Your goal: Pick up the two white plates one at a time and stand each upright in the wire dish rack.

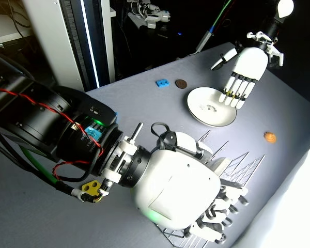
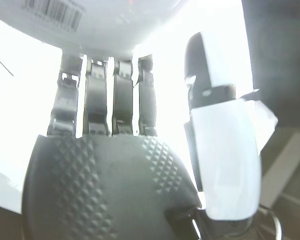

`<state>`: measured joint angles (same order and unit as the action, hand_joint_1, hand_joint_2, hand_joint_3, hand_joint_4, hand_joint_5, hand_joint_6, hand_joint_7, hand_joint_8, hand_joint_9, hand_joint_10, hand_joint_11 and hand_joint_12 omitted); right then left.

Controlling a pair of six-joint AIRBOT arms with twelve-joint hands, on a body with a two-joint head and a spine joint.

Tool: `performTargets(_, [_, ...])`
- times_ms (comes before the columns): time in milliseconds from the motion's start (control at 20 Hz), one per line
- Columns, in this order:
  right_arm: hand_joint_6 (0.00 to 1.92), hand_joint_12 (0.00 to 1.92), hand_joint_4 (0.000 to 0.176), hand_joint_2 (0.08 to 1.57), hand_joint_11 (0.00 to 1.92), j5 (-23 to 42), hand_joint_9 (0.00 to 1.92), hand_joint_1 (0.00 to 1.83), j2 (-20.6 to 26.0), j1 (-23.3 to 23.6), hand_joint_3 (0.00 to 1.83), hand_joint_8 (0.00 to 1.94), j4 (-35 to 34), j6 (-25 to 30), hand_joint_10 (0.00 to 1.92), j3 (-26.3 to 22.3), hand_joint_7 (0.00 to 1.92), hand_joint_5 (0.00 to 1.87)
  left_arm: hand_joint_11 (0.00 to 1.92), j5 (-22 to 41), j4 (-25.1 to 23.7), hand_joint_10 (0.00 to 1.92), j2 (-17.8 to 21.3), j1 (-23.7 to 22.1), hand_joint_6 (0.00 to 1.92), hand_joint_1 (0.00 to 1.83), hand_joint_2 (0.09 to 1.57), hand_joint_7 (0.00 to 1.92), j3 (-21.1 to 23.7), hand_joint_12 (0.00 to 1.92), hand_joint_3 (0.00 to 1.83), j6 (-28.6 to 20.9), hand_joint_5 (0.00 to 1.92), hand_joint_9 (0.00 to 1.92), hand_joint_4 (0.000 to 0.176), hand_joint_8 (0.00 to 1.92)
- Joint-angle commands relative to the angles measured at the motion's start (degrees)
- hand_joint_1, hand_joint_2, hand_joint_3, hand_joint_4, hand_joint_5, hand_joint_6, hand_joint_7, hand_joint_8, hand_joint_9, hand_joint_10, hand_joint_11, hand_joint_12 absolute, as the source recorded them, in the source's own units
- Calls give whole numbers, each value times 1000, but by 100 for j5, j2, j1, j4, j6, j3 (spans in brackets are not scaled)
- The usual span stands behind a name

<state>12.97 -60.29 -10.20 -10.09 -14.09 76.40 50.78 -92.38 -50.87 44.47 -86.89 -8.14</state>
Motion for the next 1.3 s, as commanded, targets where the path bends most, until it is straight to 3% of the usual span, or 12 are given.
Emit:
performTargets(0, [0, 1074, 0, 1117, 0, 684, 340, 930, 69, 160, 0, 0, 148, 62, 193, -58, 453, 401, 0, 81, 277, 3, -33, -18, 3, 0, 1052, 73, -18, 211, 1, 13, 106, 58, 0, 2])
performTargets(150, [3, 973, 0, 1125, 0, 1047, 314, 914, 231, 457, 0, 2, 1254, 54, 148, -423, 411, 360, 0, 53, 262, 2, -37, 5, 2, 0, 1046, 58, -18, 174, 0, 25, 93, 42, 0, 2])
performTargets(300, [5, 995, 0, 1127, 0, 1185, 328, 903, 250, 660, 0, 5, 2156, -335, 143, -753, 415, 359, 2, -17, 256, 3, -45, 78, 4, 0, 1045, 71, -25, 195, 0, 53, 100, 55, 0, 3])
performTargets(450, [7, 1000, 0, 1132, 0, 949, 333, 910, 114, 754, 0, 5, 2272, -927, 128, -989, 420, 369, 0, -40, 256, 0, -61, 144, 1, 0, 1043, 67, -33, 184, 0, 53, 95, 47, 0, 0])
performTargets(550, [1, 911, 0, 1135, 0, 729, 310, 918, -86, 691, 1, 1, 2271, -1021, 104, -1028, 391, 356, 2, -71, 256, 4, -76, 194, 3, 0, 1052, 74, -44, 187, 3, 54, 102, 55, 0, 3])
performTargets(600, [16, 553, 0, 1140, 0, 685, 192, 958, -159, 656, 2, 4, 2277, -1159, 47, -1028, 258, 252, 0, -88, 256, 1, -86, 213, 1, 0, 1051, 59, -50, 173, 2, 54, 90, 43, 0, 1])
performTargets(650, [1, 56, 0, 1097, 0, 606, 21, 1057, -274, 613, 0, 0, 2281, -1362, 1, -1028, 82, 114, 0, -119, 256, 1, -95, 253, 4, 0, 1050, 69, -55, 155, 1, 54, 102, 44, 0, 4])
performTargets(950, [0, 0, 0, 954, 0, 349, 0, 1148, -850, 359, 0, 0, 2283, -2650, 0, -1116, 0, 0, 0, -282, 257, 2, -172, 576, 1, 0, 1050, 91, -86, 215, 0, 53, 121, 67, 0, 1])
performTargets(1150, [0, 0, 0, 903, 0, 491, 0, 1160, -954, 116, 0, 0, 2290, -3954, 0, -1627, 0, 0, 0, -300, 384, 0, -243, 851, 6, 0, 1046, 80, -117, 172, 0, 25, 114, 50, 0, 3])
performTargets(1250, [0, 0, 0, 896, 0, 514, 0, 1134, -988, 2, 0, 0, 2291, -4162, 0, -1804, 0, 0, 1, -300, 454, 1, -272, 979, 5, 0, 1045, 81, -135, 175, 0, 2, 115, 53, 0, 3])
